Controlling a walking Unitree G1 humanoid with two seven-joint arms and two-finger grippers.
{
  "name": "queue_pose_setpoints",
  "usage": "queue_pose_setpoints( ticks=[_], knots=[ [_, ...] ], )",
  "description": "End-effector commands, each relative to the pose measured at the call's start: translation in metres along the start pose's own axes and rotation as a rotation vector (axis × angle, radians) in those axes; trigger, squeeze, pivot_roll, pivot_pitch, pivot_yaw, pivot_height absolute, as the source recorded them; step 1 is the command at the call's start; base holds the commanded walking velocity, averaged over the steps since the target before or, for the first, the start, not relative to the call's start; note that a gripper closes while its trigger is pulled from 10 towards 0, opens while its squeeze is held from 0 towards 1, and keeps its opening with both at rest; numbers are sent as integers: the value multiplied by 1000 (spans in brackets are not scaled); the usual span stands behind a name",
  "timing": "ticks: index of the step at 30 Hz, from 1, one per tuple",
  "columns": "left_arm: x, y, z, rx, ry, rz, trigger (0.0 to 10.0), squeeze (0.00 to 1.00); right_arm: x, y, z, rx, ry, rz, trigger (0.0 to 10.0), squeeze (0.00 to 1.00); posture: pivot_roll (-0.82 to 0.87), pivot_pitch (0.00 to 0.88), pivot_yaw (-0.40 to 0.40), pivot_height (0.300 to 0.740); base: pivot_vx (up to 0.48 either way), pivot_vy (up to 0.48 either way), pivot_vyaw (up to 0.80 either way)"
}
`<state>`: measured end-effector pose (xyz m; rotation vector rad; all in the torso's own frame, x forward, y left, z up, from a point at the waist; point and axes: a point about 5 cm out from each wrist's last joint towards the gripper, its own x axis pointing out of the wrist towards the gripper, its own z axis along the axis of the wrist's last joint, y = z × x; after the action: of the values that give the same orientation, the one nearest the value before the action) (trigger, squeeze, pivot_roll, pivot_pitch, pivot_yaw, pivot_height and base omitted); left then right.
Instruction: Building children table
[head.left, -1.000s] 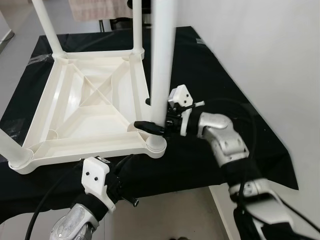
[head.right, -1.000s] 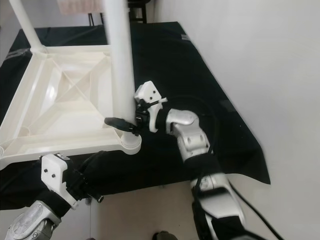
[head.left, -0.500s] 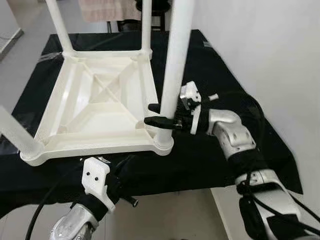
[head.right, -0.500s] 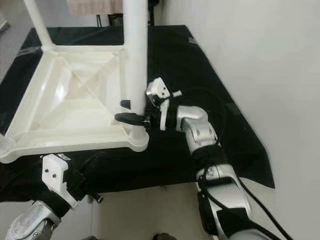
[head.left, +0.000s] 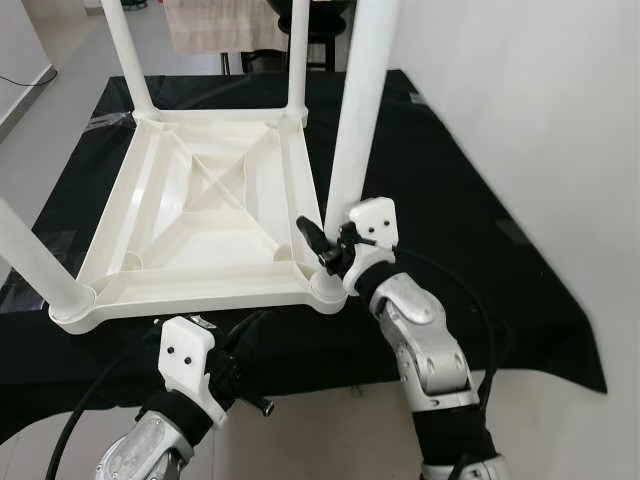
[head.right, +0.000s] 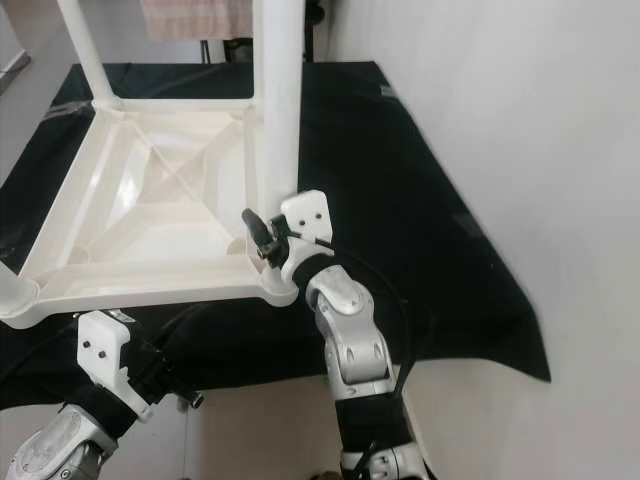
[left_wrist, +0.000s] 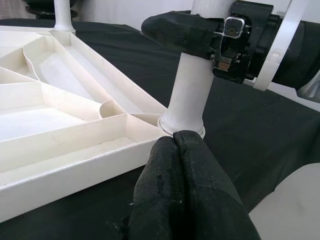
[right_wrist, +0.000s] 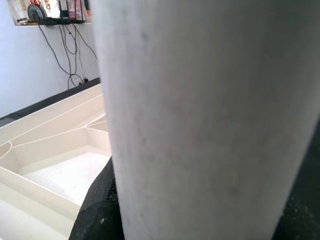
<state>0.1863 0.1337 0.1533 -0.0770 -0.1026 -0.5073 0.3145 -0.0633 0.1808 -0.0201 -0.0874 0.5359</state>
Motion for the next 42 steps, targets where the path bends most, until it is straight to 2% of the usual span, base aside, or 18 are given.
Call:
queue_pose_setpoints(
  ticks=[1, 2, 3, 6, 7, 8, 9, 12, 13, 15, 16, 25, 26, 27, 28, 34, 38, 42],
  knots=[
    [-2, 0, -2, -9, 15, -5, 10000, 0, -6, 2, -37, 59, 172, -15, 0, 0, 76, 166, -63, 740, 0, 0, 0],
    [-2, 0, -2, -9, 15, -5, 10000, 0, -6, 2, -37, 59, 172, -15, 0, 0, 76, 166, -63, 740, 0, 0, 0],
    [-2, 1, -2, -9, 15, -2, 10000, 0, -5, 4, -36, 69, 168, -7, 6039, 0, 78, 160, -59, 740, 0, 0, 0],
    [-2, 1, -2, -9, 15, -1, 10000, 0, -4, 6, -36, 89, 178, -10, 6039, 0, 80, 157, -56, 740, 0, 0, 0],
    [-1, 1, -2, -9, 16, -1, 10000, 0, -3, 9, -37, 126, 189, 51, 10000, 0, 78, 149, -53, 740, 0, 0, 0],
    [-1, 1, -2, -9, 16, -1, 10000, 0, -3, 9, -37, 126, 189, 51, 10000, 0, 78, 149, -53, 740, 0, 0, 0],
    [-1, 1, -3, -9, 16, -3, 10000, 0, -1, 14, -33, 156, 195, 146, 10000, 1000, 78, 146, -56, 740, 0, 0, 0],
    [2, 0, -4, -10, 16, -4, 10000, 0, 0, 20, -13, 144, 119, 463, 10000, 1000, 82, 135, -67, 740, 0, 0, 0],
    [3, -1, -4, -10, 15, -4, 10000, 0, 0, 16, -10, 116, 94, 565, 10000, 906, 89, 129, -72, 740, 0, 0, 0],
    [3, -1, -5, -10, 15, -4, 10000, 0, -1, 13, -9, 98, 83, 625, 10000, 906, 89, 129, -72, 740, 0, 0, 0],
    [3, -1, -5, -9, 15, -4, 10000, 0, 0, 6, -10, 85, 96, 671, 10000, 0, 97, 123, -77, 740, 0, 0, 0],
    [4, -3, -8, -8, 18, -4, 10000, 0, 28, -30, 11, 20, 99, 757, 10000, 0, 119, 104, -86, 740, 0, 0, 0],
    [3, -3, -8, -8, 19, -4, 10000, 0, 31, -31, 14, 29, 96, 770, 3529, 0, 119, 104, -86, 740, 0, 0, 0],
    [3, -3, -8, -8, 19, -4, 10000, 0, 31, -31, 14, 29, 96, 770, 3529, 0, 119, 104, -86, 740, 0, 0, 0],
    [3, -3, -8, -8, 20, -4, 10000, 0, 34, -33, 17, 36, 92, 778, 0, 0, 122, 101, -86, 740, 0, 0, 0],
    [3, -5, -9, -9, 20, -5, 10000, 0, 33, -41, 16, 52, 102, 824, 0, 0, 118, 102, -85, 740, 0, 0, 0],
    [1, -7, -7, -12, 16, -5, 10000, 0, 17, -67, 0, -71, 166, 662, 0, 0, 107, 119, -83, 740, 0, 0, 0],
    [0, -7, -6, -12, 15, -5, 10000, 0, 14, -71, -3, -73, 171, 600, 0, 0, 95, 127, -83, 740, 0, 0, 0]
  ],
)
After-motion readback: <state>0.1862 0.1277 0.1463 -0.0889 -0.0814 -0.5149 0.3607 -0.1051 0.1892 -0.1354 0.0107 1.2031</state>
